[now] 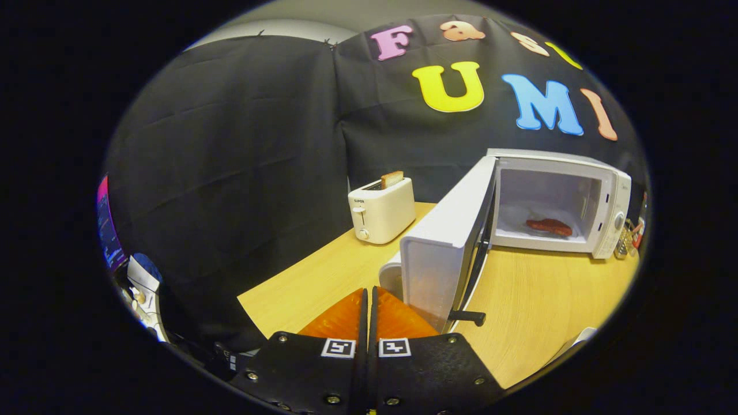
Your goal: Open the microwave, put the food inside, and close the microwave door.
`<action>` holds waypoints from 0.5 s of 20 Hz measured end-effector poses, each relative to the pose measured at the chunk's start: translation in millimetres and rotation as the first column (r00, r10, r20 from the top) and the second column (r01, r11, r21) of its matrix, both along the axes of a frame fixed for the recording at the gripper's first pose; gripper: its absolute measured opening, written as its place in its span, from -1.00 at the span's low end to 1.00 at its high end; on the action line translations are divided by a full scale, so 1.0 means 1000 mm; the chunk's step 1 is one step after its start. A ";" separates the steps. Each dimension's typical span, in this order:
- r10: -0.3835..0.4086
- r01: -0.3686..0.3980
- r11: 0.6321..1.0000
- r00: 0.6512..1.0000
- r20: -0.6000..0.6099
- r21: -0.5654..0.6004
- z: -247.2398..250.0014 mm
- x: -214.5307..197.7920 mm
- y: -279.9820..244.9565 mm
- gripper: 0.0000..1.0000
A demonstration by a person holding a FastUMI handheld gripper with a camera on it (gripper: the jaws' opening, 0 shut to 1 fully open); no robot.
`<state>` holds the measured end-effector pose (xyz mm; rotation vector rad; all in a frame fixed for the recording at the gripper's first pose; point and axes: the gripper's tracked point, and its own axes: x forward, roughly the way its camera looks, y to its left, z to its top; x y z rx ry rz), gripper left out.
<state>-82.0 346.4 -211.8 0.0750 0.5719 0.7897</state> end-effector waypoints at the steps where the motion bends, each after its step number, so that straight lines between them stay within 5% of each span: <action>1: -0.001 0.001 1.000 1.000 0.009 -0.013 0.000 0.000 -0.004 -0.98; 10: -0.035 0.038 0.997 0.999 0.040 -0.068 -0.010 0.003 -0.065 -0.98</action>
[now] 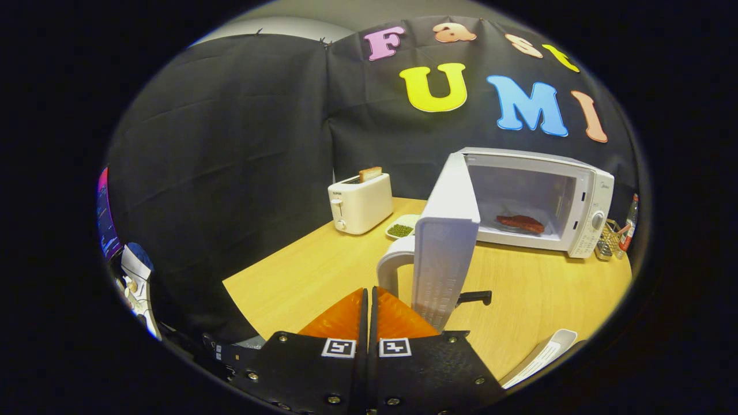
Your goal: Open the microwave, put the food inside, and close the microwave door.
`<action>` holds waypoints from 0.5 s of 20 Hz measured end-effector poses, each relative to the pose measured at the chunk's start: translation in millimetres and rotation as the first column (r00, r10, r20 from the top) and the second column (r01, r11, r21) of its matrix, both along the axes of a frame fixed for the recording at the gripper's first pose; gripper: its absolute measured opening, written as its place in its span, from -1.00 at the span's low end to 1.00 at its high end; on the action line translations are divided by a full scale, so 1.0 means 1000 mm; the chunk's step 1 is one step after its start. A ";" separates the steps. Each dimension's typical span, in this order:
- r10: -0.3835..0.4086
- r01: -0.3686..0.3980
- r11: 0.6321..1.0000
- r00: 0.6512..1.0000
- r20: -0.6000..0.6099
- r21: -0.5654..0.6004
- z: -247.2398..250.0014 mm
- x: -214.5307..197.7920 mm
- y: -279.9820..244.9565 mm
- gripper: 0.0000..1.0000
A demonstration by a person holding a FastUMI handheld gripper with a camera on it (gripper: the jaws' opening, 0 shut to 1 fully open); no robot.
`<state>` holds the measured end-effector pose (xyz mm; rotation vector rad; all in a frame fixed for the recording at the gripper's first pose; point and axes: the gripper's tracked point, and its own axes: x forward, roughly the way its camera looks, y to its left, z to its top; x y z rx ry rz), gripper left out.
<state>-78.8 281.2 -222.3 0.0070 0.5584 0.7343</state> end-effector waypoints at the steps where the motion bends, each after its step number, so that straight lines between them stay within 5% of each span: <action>1: -0.006 0.006 1.000 1.000 0.002 -0.006 -0.001 0.001 -0.008 -0.98; 10: -0.149 0.148 0.988 0.989 -0.024 -0.038 -0.013 0.045 -0.086 -0.98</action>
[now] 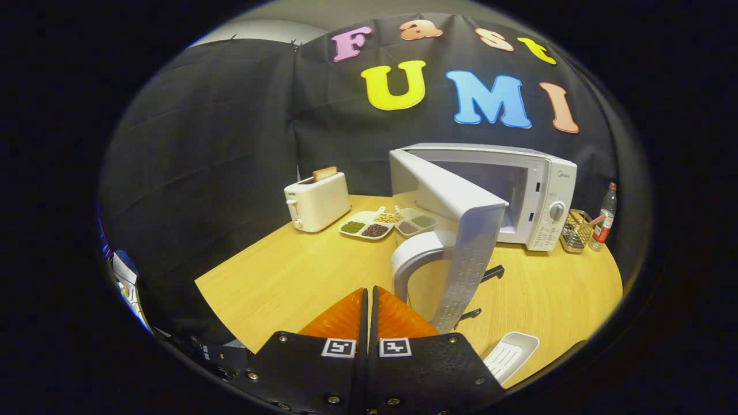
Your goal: Open the microwave, put the food inside, and close the microwave door.
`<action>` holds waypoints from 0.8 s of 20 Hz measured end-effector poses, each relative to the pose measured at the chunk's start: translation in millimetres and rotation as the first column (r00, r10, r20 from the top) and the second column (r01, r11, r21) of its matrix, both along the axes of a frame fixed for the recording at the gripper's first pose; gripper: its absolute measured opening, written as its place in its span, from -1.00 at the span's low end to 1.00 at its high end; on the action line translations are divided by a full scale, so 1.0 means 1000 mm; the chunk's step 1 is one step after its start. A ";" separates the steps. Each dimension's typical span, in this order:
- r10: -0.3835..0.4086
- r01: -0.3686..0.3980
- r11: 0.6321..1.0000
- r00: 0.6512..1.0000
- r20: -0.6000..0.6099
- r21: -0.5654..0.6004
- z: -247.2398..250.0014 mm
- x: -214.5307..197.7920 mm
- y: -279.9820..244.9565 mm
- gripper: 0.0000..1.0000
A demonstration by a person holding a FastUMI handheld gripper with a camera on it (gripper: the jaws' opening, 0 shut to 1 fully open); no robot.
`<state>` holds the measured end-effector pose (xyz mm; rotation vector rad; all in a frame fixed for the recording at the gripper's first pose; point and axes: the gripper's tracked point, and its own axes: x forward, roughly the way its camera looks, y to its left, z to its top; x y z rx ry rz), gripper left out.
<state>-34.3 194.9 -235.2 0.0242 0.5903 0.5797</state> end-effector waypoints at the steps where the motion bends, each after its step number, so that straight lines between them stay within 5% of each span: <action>1: -0.020 0.020 1.000 1.000 -0.002 -0.001 0.000 0.005 -0.009 -0.98; 16: -0.219 0.218 0.974 0.976 -0.011 -0.060 -0.016 0.127 -0.108 -0.98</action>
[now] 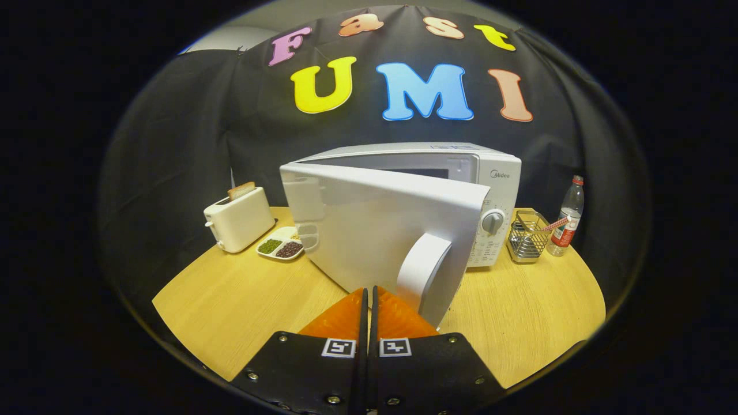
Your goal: Open the microwave, put the food inside, and close the microwave door.
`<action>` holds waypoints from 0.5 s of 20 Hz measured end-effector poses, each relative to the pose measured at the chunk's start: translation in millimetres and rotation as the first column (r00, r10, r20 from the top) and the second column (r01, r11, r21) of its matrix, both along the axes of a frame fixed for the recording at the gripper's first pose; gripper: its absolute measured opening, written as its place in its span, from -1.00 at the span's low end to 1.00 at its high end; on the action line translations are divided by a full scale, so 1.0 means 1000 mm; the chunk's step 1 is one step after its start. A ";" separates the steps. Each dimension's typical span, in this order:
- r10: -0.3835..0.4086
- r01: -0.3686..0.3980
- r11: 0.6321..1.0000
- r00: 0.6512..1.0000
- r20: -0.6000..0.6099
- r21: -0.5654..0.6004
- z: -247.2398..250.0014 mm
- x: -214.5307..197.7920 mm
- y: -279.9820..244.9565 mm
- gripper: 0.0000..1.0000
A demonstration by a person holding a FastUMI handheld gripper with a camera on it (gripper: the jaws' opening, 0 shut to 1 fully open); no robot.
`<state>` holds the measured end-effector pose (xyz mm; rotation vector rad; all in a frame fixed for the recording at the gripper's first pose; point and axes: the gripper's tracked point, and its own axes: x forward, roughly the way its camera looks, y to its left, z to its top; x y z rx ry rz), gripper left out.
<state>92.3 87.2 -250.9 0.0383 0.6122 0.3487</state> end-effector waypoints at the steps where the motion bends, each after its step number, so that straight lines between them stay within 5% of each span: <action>1: -0.014 0.014 1.000 1.000 -0.003 -0.001 -0.002 0.009 -0.005 -0.98; 10: -0.095 0.094 0.995 0.995 -0.033 -0.028 -0.028 0.082 -0.035 -0.98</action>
